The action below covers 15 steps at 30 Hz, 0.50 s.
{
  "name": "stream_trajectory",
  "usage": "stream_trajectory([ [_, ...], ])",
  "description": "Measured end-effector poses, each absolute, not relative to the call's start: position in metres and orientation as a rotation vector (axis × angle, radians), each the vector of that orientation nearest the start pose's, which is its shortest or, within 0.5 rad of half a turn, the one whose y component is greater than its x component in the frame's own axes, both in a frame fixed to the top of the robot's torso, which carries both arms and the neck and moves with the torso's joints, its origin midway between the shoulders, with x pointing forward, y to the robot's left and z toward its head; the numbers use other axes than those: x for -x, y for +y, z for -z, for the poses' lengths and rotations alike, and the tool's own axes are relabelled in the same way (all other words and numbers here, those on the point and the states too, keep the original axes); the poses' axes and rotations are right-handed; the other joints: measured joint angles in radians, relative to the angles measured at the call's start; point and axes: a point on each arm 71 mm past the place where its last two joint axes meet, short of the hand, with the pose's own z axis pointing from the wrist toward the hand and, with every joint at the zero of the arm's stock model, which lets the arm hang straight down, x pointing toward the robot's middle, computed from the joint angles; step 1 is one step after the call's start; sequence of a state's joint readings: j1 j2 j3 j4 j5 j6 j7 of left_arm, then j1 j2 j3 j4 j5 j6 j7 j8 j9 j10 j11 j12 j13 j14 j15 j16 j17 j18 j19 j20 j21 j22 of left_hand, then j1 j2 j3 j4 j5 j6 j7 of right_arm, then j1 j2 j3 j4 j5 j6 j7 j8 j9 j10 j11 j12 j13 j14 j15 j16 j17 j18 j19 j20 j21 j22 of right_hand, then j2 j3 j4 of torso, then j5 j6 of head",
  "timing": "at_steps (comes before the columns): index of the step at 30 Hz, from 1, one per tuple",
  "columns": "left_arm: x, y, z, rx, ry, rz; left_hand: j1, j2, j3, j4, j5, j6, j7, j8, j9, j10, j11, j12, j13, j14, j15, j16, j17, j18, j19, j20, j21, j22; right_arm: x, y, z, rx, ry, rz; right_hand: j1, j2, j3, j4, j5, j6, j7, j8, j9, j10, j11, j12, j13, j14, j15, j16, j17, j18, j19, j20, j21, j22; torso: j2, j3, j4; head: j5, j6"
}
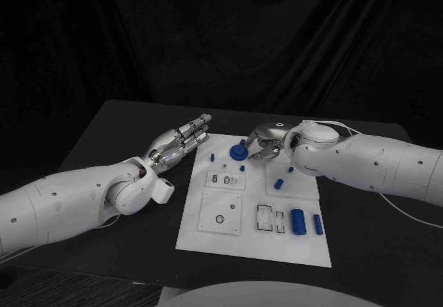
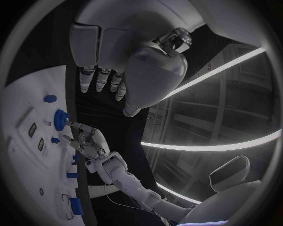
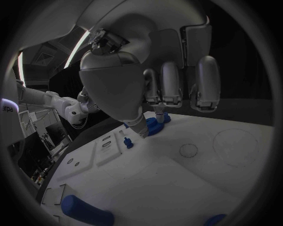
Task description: Assemble the parts on the task board
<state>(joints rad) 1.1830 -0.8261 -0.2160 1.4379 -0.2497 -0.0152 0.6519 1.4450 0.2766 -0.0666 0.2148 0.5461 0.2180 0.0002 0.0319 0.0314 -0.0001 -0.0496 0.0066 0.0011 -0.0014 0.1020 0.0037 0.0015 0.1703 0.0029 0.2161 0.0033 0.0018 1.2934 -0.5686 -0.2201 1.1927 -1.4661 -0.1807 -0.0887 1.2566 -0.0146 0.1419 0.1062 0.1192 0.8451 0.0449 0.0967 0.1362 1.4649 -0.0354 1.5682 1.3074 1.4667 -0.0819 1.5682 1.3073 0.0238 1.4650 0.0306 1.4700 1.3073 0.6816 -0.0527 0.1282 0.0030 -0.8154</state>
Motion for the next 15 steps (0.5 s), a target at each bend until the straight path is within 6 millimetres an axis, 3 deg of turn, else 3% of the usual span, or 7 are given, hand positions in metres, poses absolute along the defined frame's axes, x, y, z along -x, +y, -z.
stream_trajectory([
  [8, -0.461, 0.213, 0.233, 0.707, 1.580, 1.765, 0.000, 0.000, 0.000, 0.000, 0.000, 0.000, 0.000, 0.000, 0.000, 0.000, 0.000, 0.000, 0.000, 0.000, 0.000, 0.000, 0.000, 0.000, 0.000, 0.000, 0.000, 0.000, -0.531, -0.185, 0.220, 0.309, 1.796, -0.473, 0.012, 0.012, 0.000, -0.006, 0.015, 0.002, 0.002, -0.004, -0.002, 0.004, 0.003, 0.000, 0.000, 0.000, 0.000, 0.000, 0.000, 0.000, 0.004, 0.004, 0.000, 0.000, -0.001, -0.0009, -0.0008, 0.004, 0.008],
  [15, -0.461, 0.214, 0.233, 0.709, 1.580, 1.763, 0.000, 0.000, 0.004, -0.004, 0.000, 0.000, 0.000, 0.004, 0.000, 0.000, 0.000, 0.000, 0.000, 0.000, 0.000, 0.000, 0.000, 0.000, 0.000, 0.000, 0.000, 0.000, -0.525, -0.220, 0.194, 0.267, 1.718, -0.460, 0.012, 0.012, -0.011, 0.005, -0.004, 0.005, 0.005, -0.010, -0.004, 0.004, 0.003, 0.000, 0.000, -0.004, 0.004, 0.000, 0.000, 0.000, 0.000, 0.007, 0.000, 0.001, -0.003, -0.0035, -0.0051, 0.005, 0.007],
])
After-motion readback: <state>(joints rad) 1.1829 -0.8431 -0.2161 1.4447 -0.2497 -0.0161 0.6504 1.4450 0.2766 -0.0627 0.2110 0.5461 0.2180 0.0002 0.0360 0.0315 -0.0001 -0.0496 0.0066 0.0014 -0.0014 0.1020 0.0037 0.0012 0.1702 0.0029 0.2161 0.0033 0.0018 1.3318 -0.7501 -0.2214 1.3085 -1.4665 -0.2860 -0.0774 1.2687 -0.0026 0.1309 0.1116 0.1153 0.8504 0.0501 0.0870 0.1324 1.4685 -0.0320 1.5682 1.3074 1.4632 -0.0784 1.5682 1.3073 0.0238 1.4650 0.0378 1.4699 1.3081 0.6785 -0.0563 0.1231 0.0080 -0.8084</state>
